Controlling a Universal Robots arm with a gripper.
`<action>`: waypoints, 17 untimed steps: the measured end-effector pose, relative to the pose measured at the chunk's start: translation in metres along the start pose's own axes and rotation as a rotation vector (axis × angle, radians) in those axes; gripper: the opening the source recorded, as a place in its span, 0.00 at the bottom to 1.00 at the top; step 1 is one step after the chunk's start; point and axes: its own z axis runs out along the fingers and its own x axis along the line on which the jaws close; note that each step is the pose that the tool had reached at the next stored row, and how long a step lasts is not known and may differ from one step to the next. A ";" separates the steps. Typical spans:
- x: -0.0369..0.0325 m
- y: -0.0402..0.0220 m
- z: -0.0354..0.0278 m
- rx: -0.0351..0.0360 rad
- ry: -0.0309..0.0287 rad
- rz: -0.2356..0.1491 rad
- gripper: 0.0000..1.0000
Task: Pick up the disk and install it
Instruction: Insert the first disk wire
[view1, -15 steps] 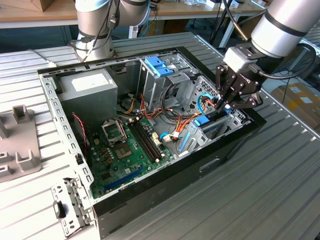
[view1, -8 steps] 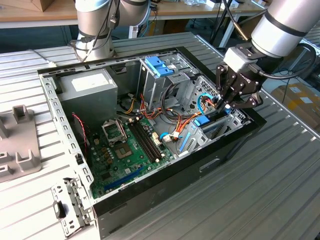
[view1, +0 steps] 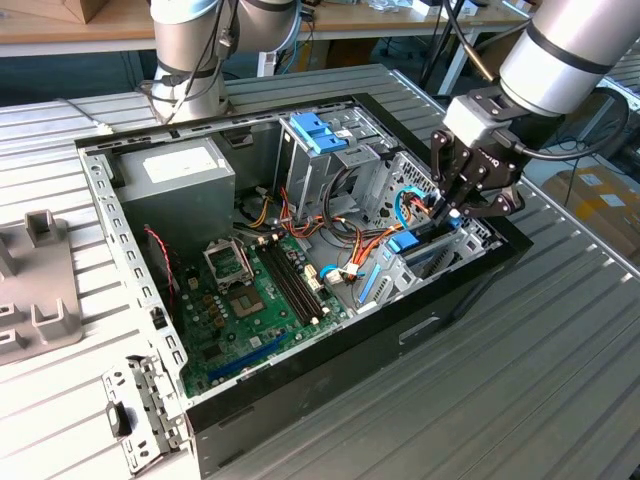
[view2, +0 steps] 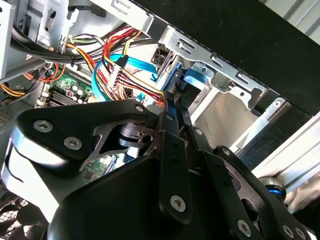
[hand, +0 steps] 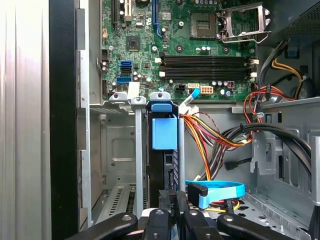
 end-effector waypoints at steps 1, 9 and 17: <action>0.0000 0.0001 0.0000 0.0001 0.0000 0.000 0.16; 0.0001 0.0009 0.0010 -0.0019 0.0007 0.000 0.16; 0.0001 0.0007 0.0012 -0.0024 -0.0001 0.000 0.16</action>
